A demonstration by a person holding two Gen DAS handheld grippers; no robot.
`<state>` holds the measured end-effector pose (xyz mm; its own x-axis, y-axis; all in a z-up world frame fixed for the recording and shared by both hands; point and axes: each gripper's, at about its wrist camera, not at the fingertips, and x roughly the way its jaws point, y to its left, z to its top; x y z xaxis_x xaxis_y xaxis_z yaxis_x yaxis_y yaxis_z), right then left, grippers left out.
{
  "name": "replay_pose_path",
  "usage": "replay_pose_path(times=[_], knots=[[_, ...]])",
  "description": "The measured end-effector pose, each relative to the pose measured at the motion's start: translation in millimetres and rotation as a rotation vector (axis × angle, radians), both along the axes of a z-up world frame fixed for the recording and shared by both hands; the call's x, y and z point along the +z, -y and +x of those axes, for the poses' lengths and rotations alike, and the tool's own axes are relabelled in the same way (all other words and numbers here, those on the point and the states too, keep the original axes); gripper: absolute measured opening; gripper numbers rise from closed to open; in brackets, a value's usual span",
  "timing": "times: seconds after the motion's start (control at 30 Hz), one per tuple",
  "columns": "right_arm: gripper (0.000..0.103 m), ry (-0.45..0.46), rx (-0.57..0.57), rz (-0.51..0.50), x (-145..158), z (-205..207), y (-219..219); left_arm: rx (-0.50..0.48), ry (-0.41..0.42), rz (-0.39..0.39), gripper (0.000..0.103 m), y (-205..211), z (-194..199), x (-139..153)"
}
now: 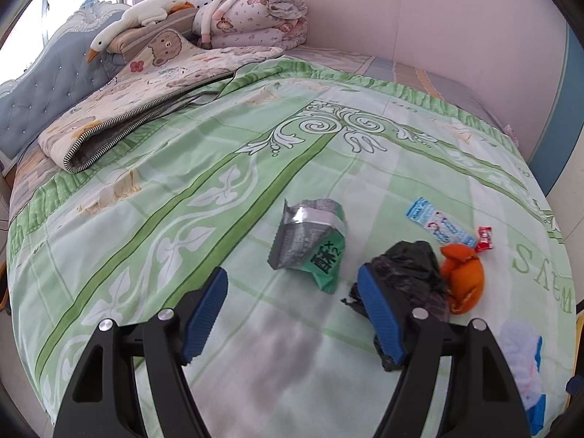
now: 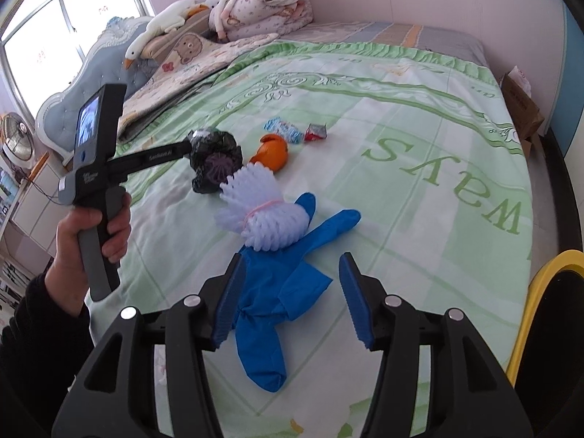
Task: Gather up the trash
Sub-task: 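Grasp the blue glove with the right tool while the left tool grasps the grey wrapper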
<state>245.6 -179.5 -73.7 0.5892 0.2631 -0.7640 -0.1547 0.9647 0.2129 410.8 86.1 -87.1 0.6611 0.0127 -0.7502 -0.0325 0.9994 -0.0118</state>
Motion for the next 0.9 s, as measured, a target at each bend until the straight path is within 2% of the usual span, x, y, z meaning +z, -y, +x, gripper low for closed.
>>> replay_pose_path(times=[0.23, 0.37, 0.5, 0.6, 0.63, 0.67, 0.73, 0.77, 0.83, 0.9], knots=[[0.056, -0.050, 0.027, -0.019, -22.2, 5.7, -14.1, 0.005, -0.007, 0.003, 0.070, -1.9, 23.5, -5.5], [0.056, -0.070, 0.039, -0.045, -32.8, 8.5, -23.8, -0.001, -0.022, 0.030, 0.070, 3.8, 38.5, -13.8], [0.056, -0.092, 0.058, -0.061, -44.0, 10.4, -31.8, -0.012, -0.050, 0.004, 0.070, 4.1, 48.9, -24.2], [0.056, -0.081, 0.067, -0.085, -47.4, 9.4, -38.5, -0.028, -0.059, -0.030, 0.058, 5.5, 50.2, -31.5], [0.052, -0.078, 0.070, -0.097, -48.7, 9.2, -41.1, -0.041, -0.061, -0.038, 0.050, 7.4, 49.7, -33.7], [0.050, -0.076, 0.075, -0.111, -50.4, 9.0, -44.2, -0.057, -0.058, -0.036, 0.046, 10.8, 47.9, -35.6], [0.037, -0.069, 0.082, -0.122, -52.4, 7.9, -47.3, -0.061, -0.034, -0.011, 0.044, 14.5, 44.8, -35.5], [0.034, -0.065, 0.088, -0.125, -52.7, 7.4, -49.2, -0.064, -0.031, -0.014, 0.028, 14.8, 44.3, -35.1], [0.023, -0.063, 0.098, -0.122, -51.7, 5.7, -51.7, -0.065, -0.022, -0.032, 0.027, 12.4, 42.8, -32.0], [0.018, -0.061, 0.108, -0.111, -49.2, 4.5, -52.2, -0.058, -0.011, -0.031, 0.026, 11.0, 40.8, -28.2]])
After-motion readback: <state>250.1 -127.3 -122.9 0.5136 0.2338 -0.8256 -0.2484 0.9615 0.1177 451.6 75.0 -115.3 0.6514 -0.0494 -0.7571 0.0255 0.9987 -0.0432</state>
